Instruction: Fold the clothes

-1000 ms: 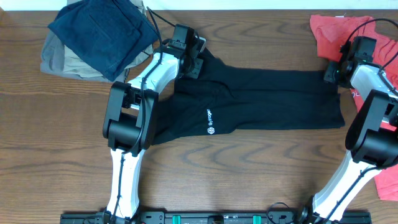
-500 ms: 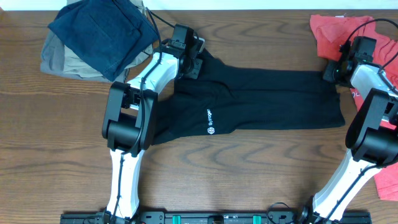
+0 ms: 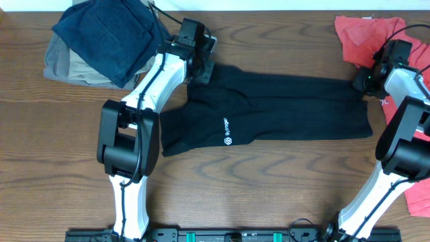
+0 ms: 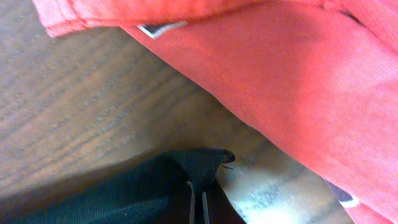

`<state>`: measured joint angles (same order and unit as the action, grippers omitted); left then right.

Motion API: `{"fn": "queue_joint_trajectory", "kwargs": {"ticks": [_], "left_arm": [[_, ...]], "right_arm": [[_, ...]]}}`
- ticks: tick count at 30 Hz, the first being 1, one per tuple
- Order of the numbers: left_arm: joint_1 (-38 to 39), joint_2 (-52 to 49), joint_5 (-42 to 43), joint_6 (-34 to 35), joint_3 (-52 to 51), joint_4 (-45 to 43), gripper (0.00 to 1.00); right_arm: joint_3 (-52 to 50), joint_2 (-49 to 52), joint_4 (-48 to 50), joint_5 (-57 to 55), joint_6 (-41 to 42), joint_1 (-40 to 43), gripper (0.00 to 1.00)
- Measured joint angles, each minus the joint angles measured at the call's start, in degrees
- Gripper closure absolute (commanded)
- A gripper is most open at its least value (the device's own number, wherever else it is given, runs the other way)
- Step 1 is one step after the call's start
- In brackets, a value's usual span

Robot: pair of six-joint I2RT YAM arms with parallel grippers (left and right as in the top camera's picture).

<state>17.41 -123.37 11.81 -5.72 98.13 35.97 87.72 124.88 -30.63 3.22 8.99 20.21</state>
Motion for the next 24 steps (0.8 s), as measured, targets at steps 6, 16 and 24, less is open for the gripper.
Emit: {"fn": "queue_joint_trajectory", "kwargs": {"ticks": [6,16,24], "left_arm": [[-1.49,0.07,0.04,3.37,-0.02,5.01,0.94],[-5.16,0.07,0.92,6.36,-0.09,13.94,0.94],[-5.35,0.15,1.36,7.08,-0.11,14.88,0.94]], "right_arm": [[3.39,0.9,-6.1,-0.22,1.38,0.04,0.99],[11.28,1.53,-19.56,0.09,3.89,0.04,0.99],[19.69,1.53,-27.61,0.9,5.7,0.04,0.99]]}}
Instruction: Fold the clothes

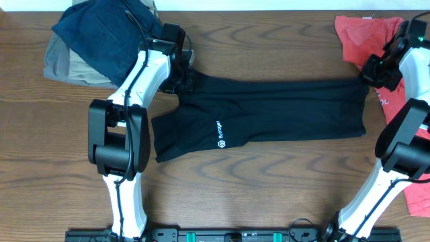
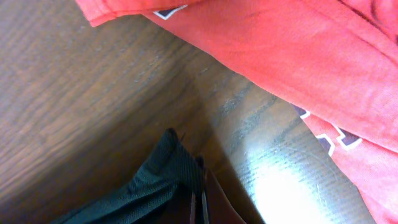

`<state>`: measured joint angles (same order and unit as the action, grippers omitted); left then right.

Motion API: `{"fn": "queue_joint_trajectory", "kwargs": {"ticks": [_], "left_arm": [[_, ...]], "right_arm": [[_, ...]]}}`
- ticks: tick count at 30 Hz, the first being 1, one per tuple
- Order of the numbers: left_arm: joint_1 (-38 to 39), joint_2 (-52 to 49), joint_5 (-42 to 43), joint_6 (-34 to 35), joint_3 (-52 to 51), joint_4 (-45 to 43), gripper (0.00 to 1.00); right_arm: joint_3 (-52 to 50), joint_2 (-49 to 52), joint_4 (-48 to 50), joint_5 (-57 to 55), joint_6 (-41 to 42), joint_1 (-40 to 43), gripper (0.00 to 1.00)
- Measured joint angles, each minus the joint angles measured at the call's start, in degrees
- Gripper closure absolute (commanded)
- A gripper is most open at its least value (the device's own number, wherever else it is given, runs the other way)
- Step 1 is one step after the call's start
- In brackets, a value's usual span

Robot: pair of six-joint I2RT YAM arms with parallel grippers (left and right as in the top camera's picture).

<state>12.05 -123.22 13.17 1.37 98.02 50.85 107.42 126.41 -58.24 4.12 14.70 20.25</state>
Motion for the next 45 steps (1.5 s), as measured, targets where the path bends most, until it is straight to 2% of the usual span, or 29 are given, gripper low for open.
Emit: {"fn": "queue_joint_trajectory", "kwargs": {"ticks": [8,14,23,35,38,39,40,41,44,45], "left_arm": [[0.0,4.61,0.0,0.13,0.0,1.92,0.94],[0.0,11.34,0.22,0.15,0.0,7.04,0.94],[0.0,11.98,1.2,0.15,-0.83,14.05,0.94],[-0.02,11.98,3.65,0.15,-14.88,12.98,0.93],[-0.02,11.98,3.91,0.09,-18.03,11.56,0.86],[-0.02,11.98,3.89,0.04,-18.86,11.37,0.77],[-0.02,11.98,3.67,0.0,-19.74,11.28,0.74],[-0.07,11.98,3.5,0.2,-20.33,11.34,0.74],[-0.28,11.98,3.17,-0.13,-21.53,11.39,0.58],[-0.31,11.98,3.06,0.22,-21.59,11.58,0.56]], "right_arm": [[1.79,0.02,-3.15,0.15,0.22,0.02,0.99],[1.92,0.02,-5.62,0.28,0.22,0.02,0.99],[1.99,0.02,-9.6,2.32,0.22,0.02,0.99],[2.03,0.02,-13.33,2.6,0.22,0.02,0.99],[2.03,0.02,-15.19,1.95,0.22,0.02,0.99],[2.03,0.02,-16.04,1.18,0.22,0.02,0.99],[2.03,0.02,-16.92,0.07,0.22,0.02,0.97],[2.03,0.02,-17.59,-0.92,0.26,0.02,0.9],[2.05,0.02,-19.76,-3.98,0.79,0.04,0.52],[2.05,0.02,-20.35,-4.72,1.07,0.04,0.37]]}}
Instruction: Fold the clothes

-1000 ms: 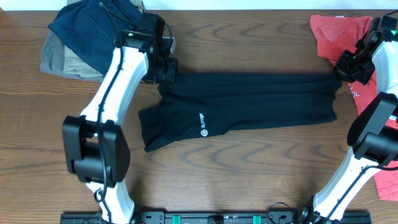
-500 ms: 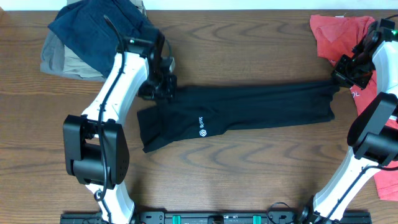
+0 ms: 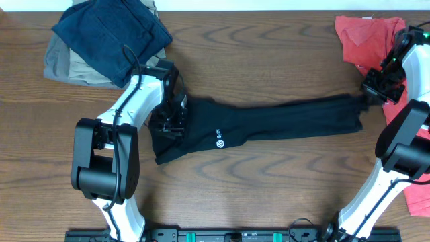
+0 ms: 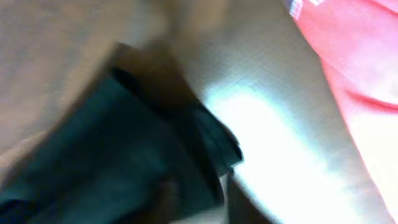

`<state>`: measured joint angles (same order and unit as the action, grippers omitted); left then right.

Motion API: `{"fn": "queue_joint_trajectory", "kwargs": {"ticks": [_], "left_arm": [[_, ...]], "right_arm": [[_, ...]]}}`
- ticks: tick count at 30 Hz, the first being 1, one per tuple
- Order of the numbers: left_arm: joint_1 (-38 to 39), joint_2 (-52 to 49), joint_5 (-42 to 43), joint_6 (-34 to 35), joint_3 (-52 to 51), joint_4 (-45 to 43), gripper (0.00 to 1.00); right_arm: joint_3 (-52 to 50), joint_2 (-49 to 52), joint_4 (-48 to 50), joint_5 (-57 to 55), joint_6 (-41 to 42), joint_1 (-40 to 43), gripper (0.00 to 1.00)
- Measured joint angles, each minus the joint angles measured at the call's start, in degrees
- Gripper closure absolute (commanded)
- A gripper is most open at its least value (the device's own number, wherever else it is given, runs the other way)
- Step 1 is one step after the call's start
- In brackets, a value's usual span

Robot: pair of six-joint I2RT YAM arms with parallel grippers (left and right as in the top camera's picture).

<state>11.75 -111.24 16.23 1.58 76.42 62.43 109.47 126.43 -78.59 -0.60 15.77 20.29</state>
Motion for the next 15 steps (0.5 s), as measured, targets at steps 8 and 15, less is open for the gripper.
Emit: {"fn": "queue_joint_trajectory", "kwargs": {"ticks": [8,15], "left_arm": [[-0.04,0.0,-0.09,-0.04,0.09,1.92,0.57],[-0.04,3.15,-0.13,-0.28,4.07,2.29,0.39]], "right_arm": [[0.0,0.0,-3.58,-2.45,-0.04,0.0,0.01],[0.04,0.0,-4.66,-2.47,-0.04,-0.24,0.01]]}}
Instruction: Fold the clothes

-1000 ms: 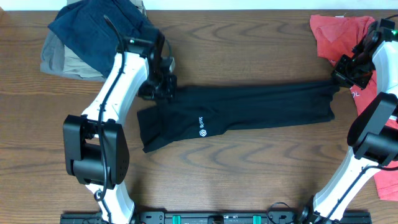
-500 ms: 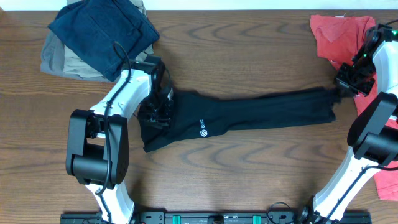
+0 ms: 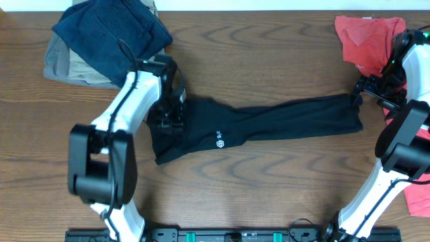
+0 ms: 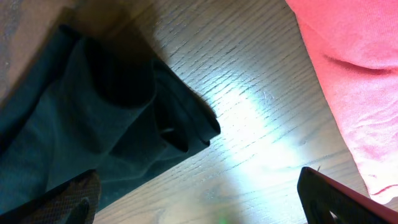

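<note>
Black pants [image 3: 282, 117] with a small white logo lie stretched across the middle of the table, waist at the left and leg ends at the right. My left gripper [image 3: 165, 113] sits on the waist end; from overhead its jaws cannot be made out against the black cloth. My right gripper [image 3: 364, 91] hovers just past the leg ends. In the right wrist view that gripper [image 4: 199, 202] stands wide open over bare wood, with the crumpled leg end of the pants [image 4: 93, 118] lying free to its left.
A red garment [image 3: 363, 37] lies at the back right, close beside the right gripper, and shows as red cloth [image 4: 354, 74] in the wrist view. A folded navy garment [image 3: 111, 33] rests on a beige one [image 3: 60, 67] at the back left. More red cloth [image 3: 420, 195] is at the right edge.
My right gripper was on the leg end of the pants and is now open, with the leg end lying free on the table. The left gripper has shifted slightly toward the back.
First the pants lay far back, my left gripper at the waist and my right shut on a leg end. Then both ends were further left and back. Later the pants lay narrower and nearer the table's middle. Now the right gripper has let go.
</note>
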`<state>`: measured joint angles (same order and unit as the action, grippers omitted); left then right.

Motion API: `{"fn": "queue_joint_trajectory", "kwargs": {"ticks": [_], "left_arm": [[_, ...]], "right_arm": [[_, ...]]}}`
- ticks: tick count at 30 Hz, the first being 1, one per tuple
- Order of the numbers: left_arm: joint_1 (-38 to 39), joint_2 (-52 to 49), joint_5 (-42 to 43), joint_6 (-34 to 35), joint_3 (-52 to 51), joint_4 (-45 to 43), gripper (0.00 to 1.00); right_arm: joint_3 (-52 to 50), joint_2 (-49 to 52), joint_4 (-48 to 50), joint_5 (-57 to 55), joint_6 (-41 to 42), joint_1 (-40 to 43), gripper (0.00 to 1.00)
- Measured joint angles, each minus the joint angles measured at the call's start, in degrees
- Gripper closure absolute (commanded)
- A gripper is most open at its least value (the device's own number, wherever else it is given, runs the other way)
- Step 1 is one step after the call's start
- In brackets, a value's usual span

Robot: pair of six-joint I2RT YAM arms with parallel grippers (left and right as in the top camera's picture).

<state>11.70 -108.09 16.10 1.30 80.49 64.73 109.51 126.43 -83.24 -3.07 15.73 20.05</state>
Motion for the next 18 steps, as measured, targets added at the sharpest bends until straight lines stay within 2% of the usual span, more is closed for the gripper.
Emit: {"fn": "queue_joint_trajectory", "kwargs": {"ticks": [1,4,6,15,17,18], "left_arm": [[0.0,1.27,0.02,-0.15,0.26,-1.16,0.3],[0.0,6.03,0.02,0.26,1.25,-5.14,0.3],[0.0,7.54,0.04,0.24,1.86,-7.23,0.2],[0.0,1.4,0.04,0.2,1.92,-10.86,0.19],[0.0,-0.74,0.04,0.2,1.86,-11.47,0.19],[0.0,-1.68,0.04,0.2,1.79,-11.91,0.23]], "right_arm": [[0.0,0.0,0.09,0.0,0.0,-0.22,0.01],[0.04,0.0,0.44,-0.17,0.0,-1.25,0.01],[0.04,0.0,0.7,-0.2,0.0,-2.38,0.01],[0.07,0.0,2.14,-0.17,0.0,-7.1,0.01],[0.07,0.0,2.51,-0.15,0.0,-7.65,0.04],[0.07,0.0,2.69,-0.17,-0.02,-7.91,0.08]]}}
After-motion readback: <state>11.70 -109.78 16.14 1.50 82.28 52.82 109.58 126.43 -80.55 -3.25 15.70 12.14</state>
